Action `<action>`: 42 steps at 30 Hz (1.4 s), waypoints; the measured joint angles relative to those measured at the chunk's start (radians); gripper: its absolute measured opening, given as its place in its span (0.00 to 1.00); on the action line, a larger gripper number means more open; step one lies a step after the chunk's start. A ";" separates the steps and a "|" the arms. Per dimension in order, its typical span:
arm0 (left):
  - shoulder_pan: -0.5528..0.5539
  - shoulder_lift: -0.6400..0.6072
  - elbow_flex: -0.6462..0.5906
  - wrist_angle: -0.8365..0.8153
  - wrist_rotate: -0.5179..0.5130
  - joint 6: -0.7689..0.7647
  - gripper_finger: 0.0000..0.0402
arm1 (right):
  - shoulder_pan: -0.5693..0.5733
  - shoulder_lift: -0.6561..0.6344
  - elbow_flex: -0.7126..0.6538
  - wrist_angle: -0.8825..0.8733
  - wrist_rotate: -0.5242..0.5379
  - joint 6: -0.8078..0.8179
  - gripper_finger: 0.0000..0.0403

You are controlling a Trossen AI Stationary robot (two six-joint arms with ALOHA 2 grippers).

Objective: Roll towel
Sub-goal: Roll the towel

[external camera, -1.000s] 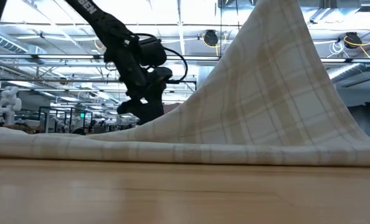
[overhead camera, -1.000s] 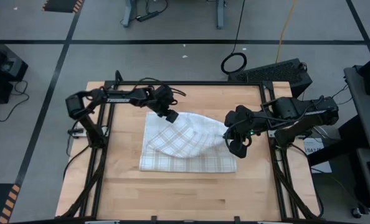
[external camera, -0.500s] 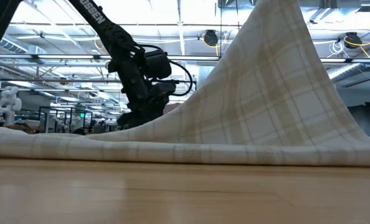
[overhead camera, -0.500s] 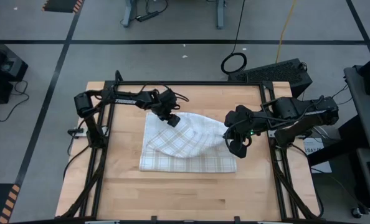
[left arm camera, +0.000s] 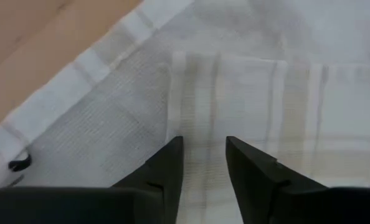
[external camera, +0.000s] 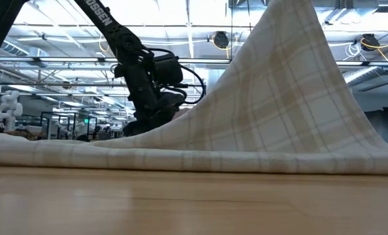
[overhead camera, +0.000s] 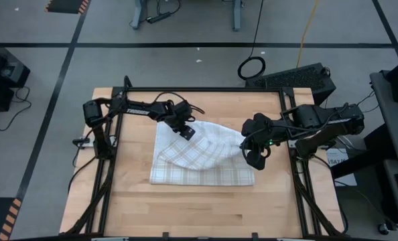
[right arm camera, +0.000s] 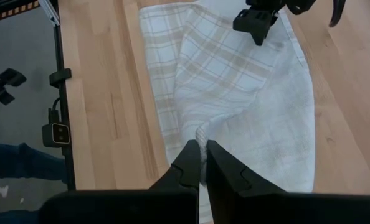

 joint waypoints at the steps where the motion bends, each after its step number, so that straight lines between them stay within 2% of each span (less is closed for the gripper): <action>1: 0.000 0.000 0.000 -0.002 0.000 -0.018 0.30 | 0.000 0.000 0.000 0.000 0.000 0.001 0.00; 5: -0.005 0.000 0.000 -0.013 0.001 -0.048 0.31 | 0.000 0.000 0.000 0.000 0.000 0.001 0.00; 10: -0.023 -0.005 0.000 -0.013 -0.034 -0.074 0.38 | 0.000 0.000 0.000 0.000 0.000 0.001 0.00; 15: -0.047 -0.028 0.000 -0.020 -0.133 -0.101 0.43 | 0.000 0.000 0.000 0.000 0.000 0.001 0.00; 27: -0.054 -0.014 -0.001 -0.043 -0.153 -0.092 0.44 | 0.000 0.000 0.000 0.000 0.000 0.010 0.00; 32: -0.065 -0.014 -0.001 -0.039 -0.169 -0.040 0.34 | 0.000 0.000 0.000 0.000 0.019 0.025 0.00; 39: -0.073 -0.014 -0.001 -0.033 -0.179 0.026 0.05 | 0.000 0.000 0.000 0.000 0.021 0.028 0.00; 42: -0.074 -0.014 -0.001 -0.033 -0.181 0.030 0.02 | 0.000 0.000 0.000 0.001 0.021 0.027 0.00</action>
